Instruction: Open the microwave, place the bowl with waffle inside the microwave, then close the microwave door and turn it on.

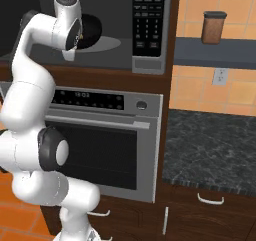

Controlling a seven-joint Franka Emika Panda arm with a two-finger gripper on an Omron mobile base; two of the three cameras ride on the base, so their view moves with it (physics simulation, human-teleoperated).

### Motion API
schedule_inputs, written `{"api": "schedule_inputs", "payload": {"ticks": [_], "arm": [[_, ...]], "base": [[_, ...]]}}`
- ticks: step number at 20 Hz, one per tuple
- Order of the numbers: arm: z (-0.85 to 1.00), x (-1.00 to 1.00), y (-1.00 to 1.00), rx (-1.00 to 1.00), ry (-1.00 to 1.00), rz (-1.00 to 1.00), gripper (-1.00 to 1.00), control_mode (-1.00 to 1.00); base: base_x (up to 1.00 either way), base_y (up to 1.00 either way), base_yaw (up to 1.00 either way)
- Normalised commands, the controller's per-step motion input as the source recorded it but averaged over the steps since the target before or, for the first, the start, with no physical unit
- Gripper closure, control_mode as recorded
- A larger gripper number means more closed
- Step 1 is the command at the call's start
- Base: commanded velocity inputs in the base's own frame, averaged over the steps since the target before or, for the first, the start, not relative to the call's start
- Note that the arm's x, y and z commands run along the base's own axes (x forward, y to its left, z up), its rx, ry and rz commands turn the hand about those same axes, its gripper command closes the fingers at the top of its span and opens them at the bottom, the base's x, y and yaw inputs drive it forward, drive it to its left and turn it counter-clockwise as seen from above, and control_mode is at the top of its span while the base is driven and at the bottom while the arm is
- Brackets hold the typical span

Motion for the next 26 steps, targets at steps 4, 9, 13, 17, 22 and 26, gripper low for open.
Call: {"api": "schedule_inputs", "payload": {"ticks": [4, 9, 13, 17, 22, 26], "arm": [[0.00, -0.17, -0.11, 0.08, -0.02, 0.02, -1.00, -1.00], [0.16, -0.49, -0.36, 0.07, -0.12, 0.00, -1.00, -1.00], [0.28, -1.00, -0.62, 0.00, -0.13, 0.00, -1.00, -1.00], [0.08, -1.00, -0.67, 0.00, -0.10, 0.00, -1.00, -1.00], [-0.04, -1.00, -0.45, -0.03, -0.11, 0.05, -1.00, -1.00], [-0.10, -0.47, 0.07, -0.10, -0.05, 0.08, -1.00, -1.00]], "base": [[0.00, 0.00, 0.00], [0.00, 0.00, 0.00], [0.00, 0.00, 0.00], [0.00, 0.00, 0.00], [0.00, 0.00, 0.00], [0.00, 0.00, 0.00]]}}
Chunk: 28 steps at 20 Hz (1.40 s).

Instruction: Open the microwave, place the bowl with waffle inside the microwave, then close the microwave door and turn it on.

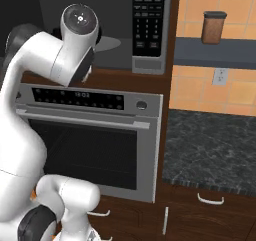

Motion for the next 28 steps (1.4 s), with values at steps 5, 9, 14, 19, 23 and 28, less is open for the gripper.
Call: {"api": "schedule_inputs", "payload": {"ticks": [5, 9, 14, 19, 23, 28], "arm": [[-0.03, -1.00, 0.00, -0.04, -0.09, 0.02, -1.00, -1.00], [-0.15, -1.00, 0.04, 0.00, -0.18, 0.00, -1.00, -1.00], [-0.59, -1.00, 0.02, -0.03, -0.25, 0.00, -1.00, -1.00], [-0.68, -0.94, 0.78, -0.03, -0.21, -0.05, 1.00, -1.00], [-0.10, -0.11, 0.61, -0.06, 0.00, -0.05, 1.00, -1.00], [0.00, -0.59, 0.05, -0.01, -0.10, 0.00, 1.00, -1.00]], "base": [[0.00, 0.00, 0.00], [0.00, 0.00, 0.00], [0.00, 0.00, 0.00], [0.00, 0.00, 0.00], [0.00, 0.00, 0.00], [0.00, 0.00, 0.00]]}}
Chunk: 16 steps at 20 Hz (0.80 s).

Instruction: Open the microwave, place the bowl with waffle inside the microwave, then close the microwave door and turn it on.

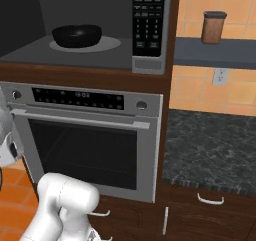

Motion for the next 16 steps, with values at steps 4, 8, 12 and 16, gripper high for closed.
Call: {"api": "schedule_inputs", "payload": {"ticks": [4, 8, 12, 16], "arm": [[0.00, -0.87, 0.32, -0.07, -0.10, 0.00, 1.00, -1.00], [0.00, -1.00, 0.13, -0.07, -0.15, -0.19, 1.00, -1.00], [-0.04, -1.00, 0.35, -0.19, 0.00, -0.25, 1.00, -1.00], [-0.21, -0.71, 0.70, -0.18, -0.02, -0.31, 1.00, -1.00]], "base": [[0.00, 0.00, 0.00], [0.00, 0.00, 0.00], [0.00, 0.00, 0.00], [0.00, 0.00, 0.00]]}}
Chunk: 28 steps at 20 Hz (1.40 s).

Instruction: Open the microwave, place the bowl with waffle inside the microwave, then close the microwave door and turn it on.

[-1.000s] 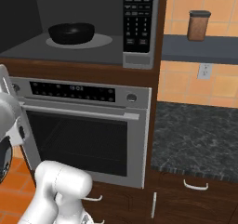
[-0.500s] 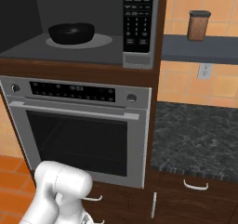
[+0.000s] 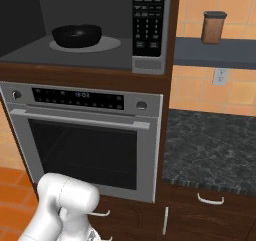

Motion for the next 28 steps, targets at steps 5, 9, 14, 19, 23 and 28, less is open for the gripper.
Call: {"api": "schedule_inputs", "payload": {"ticks": [5, 9, 14, 19, 23, 28], "arm": [[-0.12, -0.24, 0.86, -0.10, -0.15, -0.37, 1.00, -1.00], [0.00, 0.00, 0.90, -0.12, -0.12, -0.25, 1.00, -1.00], [-0.04, 0.19, 1.00, -0.26, -0.02, -0.20, 1.00, -1.00], [-0.36, 0.75, 1.00, -0.41, 0.05, -0.15, 1.00, -1.00], [-0.11, 0.86, 0.62, -0.32, 0.09, -0.16, 1.00, -1.00], [0.00, 0.96, 0.02, -0.15, -0.01, -0.16, 1.00, -1.00]], "base": [[0.00, 0.00, 0.00], [0.00, 0.00, 0.00], [0.00, 0.00, 0.00], [0.00, 0.00, 0.00], [0.00, 0.00, 0.00], [0.00, 0.00, 0.00]]}}
